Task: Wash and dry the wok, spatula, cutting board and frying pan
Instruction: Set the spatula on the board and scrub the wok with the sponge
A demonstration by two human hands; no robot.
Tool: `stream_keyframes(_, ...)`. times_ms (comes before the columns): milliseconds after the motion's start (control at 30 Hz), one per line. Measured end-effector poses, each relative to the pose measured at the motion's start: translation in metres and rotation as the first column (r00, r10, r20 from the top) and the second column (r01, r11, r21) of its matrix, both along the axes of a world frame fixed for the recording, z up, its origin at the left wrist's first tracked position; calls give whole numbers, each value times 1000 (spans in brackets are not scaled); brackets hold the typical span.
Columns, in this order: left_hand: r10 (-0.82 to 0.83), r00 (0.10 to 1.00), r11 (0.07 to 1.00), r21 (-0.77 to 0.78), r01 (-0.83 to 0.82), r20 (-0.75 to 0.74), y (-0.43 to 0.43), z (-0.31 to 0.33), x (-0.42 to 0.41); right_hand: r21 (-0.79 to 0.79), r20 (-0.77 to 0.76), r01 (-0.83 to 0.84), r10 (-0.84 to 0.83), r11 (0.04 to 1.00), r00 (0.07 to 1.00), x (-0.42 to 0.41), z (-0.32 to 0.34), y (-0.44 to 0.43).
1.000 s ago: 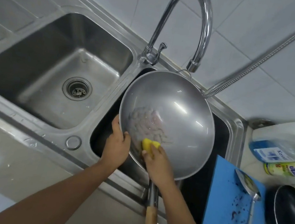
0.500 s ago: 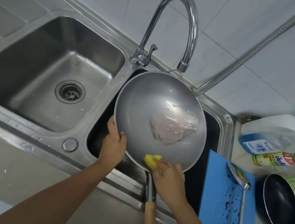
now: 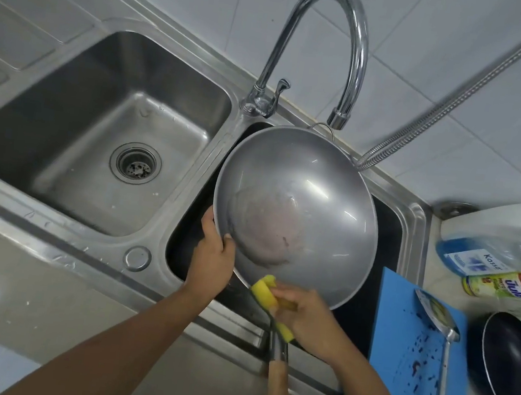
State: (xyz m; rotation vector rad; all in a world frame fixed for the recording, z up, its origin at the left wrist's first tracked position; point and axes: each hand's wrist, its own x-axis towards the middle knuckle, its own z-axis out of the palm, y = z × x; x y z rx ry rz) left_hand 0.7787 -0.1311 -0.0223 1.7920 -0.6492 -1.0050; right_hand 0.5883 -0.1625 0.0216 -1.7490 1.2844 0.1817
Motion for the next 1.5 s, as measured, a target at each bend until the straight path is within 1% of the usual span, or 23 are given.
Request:
stream_keyframes(67, 2, 1000, 1000, 3, -2, -26, 0, 0, 1, -107, -221, -61, 37, 992, 975, -30, 5, -16)
stream_keyframes(133, -7, 999, 1000, 3, 7, -47, -1, -1, 2, -232, -494, -127, -4, 964, 869, -52, 13, -28)
stream_keyframes(200, -10, 999, 1000, -4, 10, -53, -1, -1, 1, -233, -581, -142, -21, 962, 814, -49, 13, -29)
stream_keyframes(233, -9, 999, 1000, -8, 9, -49, -1, 0, 1, -196, -514, -105, -11, 975, 858, -38, 10, -26)
stream_keyframes(300, -6, 1000, 1000, -9, 6, -26, -1, 0, 0, -70, -186, 45, -58, 997, 981, -2, 2, -12)
stream_keyframes(367, -3, 1000, 1000, 0, 3, -8, -1, -1, 0, -7, 48, 94, -93, 996, 994, 29, -11, 1)
stream_keyframes(467, -7, 1000, 1000, -3, 7, -2, -1, -1, -1, 58, 129, 114, -121, 992, 984, 33, -33, -10)
stream_keyframes(500, -6, 1000, 1000, -3, 6, -8, -1, -1, -1, 38, 92, 93, -96, 995, 991, 23, -42, -20)
stream_keyframes(567, -3, 1000, 1000, -2, 3, -16, -1, -1, -1, -137, -145, -46, 26, 989, 989, 1, -53, -41)
stream_keyframes(633, -8, 1000, 1000, -4, 8, -17, -1, -2, 0, -257, -425, -186, 63, 948, 903, -10, -57, -57)
stream_keyframes(667, -14, 1000, 1000, -5, 14, -21, -1, -2, 0, -282, -491, -202, 40, 938, 870, -9, -58, -61)
stream_keyframes(733, -23, 1000, 1000, -4, 23, -15, -1, -3, 0, -321, -509, -175, -14, 931, 861, 6, -63, -59)
stream_keyframes(800, -19, 1000, 1000, 4, 18, 11, -2, -3, 0, -305, -398, -141, 9, 942, 917, 24, -73, -50)
stream_keyframes(867, -14, 999, 1000, -4, 14, 36, -1, -3, 0, -199, -102, -56, 36, 978, 994, 46, -75, -37)
stream_keyframes(933, -26, 998, 999, -28, 27, 50, 0, -3, 0, -17, 179, 31, -27, 999, 983, 71, -69, -36)
stream_keyframes(967, -34, 998, 999, -35, 36, 55, 0, -3, 1, 50, 252, 37, -49, 998, 967, 82, -66, -44)
stream_keyframes(1000, -38, 998, 998, -38, 41, 58, 0, -4, 2, 56, 275, 32, -46, 998, 960, 92, -66, -55)
stream_keyframes(1033, -38, 998, 998, -38, 40, 59, -1, -5, 2, -20, 261, 16, -10, 1000, 965, 102, -69, -71)
stream_keyframes(1133, -36, 998, 999, -18, 37, 42, -3, -5, 2, -368, -20, -87, 86, 926, 996, 116, -83, -124)
stream_keyframes(1200, -47, 998, 999, -17, 48, 33, -2, -5, 2, -437, -66, -73, 49, 896, 997, 116, -86, -137)
stream_keyframes(1267, -41, 999, 999, -22, 42, 28, -1, -6, 2, -326, 79, 10, 16, 945, 997, 114, -78, -126)
stream_keyframes(1400, -22, 999, 999, -35, 23, 45, -2, -6, 2, 50, 332, -62, 42, 997, 942, 96, -51, -92)
stream_keyframes(1500, -28, 998, 999, -42, 31, 58, -2, -6, 2, 115, 441, -21, -32, 993, 897, 109, -45, -95)
